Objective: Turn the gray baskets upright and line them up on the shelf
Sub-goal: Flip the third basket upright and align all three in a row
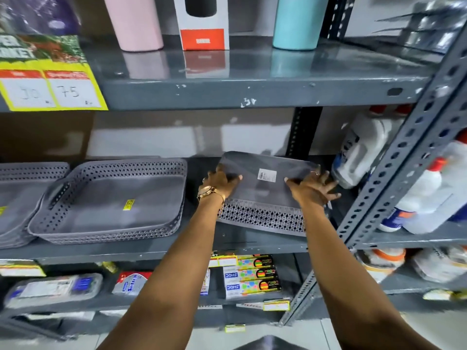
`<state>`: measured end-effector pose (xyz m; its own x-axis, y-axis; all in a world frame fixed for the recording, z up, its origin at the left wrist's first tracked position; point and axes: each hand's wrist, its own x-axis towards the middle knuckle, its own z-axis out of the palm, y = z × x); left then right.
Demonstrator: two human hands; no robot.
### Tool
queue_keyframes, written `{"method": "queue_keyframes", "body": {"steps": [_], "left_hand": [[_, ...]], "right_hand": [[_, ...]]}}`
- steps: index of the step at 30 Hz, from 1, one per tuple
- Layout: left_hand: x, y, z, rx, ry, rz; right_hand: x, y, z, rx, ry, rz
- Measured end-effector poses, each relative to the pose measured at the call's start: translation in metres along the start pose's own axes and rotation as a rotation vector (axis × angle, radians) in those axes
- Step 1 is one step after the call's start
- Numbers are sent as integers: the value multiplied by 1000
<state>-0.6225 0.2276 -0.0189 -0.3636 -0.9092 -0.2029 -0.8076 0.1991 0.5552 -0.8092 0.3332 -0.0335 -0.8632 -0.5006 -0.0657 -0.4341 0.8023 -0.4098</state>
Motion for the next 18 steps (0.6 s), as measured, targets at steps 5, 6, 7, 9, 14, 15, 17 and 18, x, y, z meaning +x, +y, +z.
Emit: {"method": "queue_keyframes", "body": {"steps": [5,6,7,9,14,15,17,18], "left_hand": [[8,-7,-6,-276,-66,-117],[4,-5,-10,-315,-85,-144],[4,-5,-13,-353,-104,-176],[4,-6,-18,-418,-89,-217],[12,-7,-34,-644,149,-222],[27,-14,-34,-670,211,-205],[31,-12,-45,-767,353,-141],[24,-8,-52,-826,412,-106]], "right_hand": [[11,10,-1,279,-89,139],[13,10,-2,301,-95,134],[15,9,-4,322,-99,127],[19,8,-5,371,-95,119],[19,1,-12,607,35,70],[17,-2,-14,685,68,65],[18,-11,-18,861,129,67],[19,-15,-21,946,164,86]]}}
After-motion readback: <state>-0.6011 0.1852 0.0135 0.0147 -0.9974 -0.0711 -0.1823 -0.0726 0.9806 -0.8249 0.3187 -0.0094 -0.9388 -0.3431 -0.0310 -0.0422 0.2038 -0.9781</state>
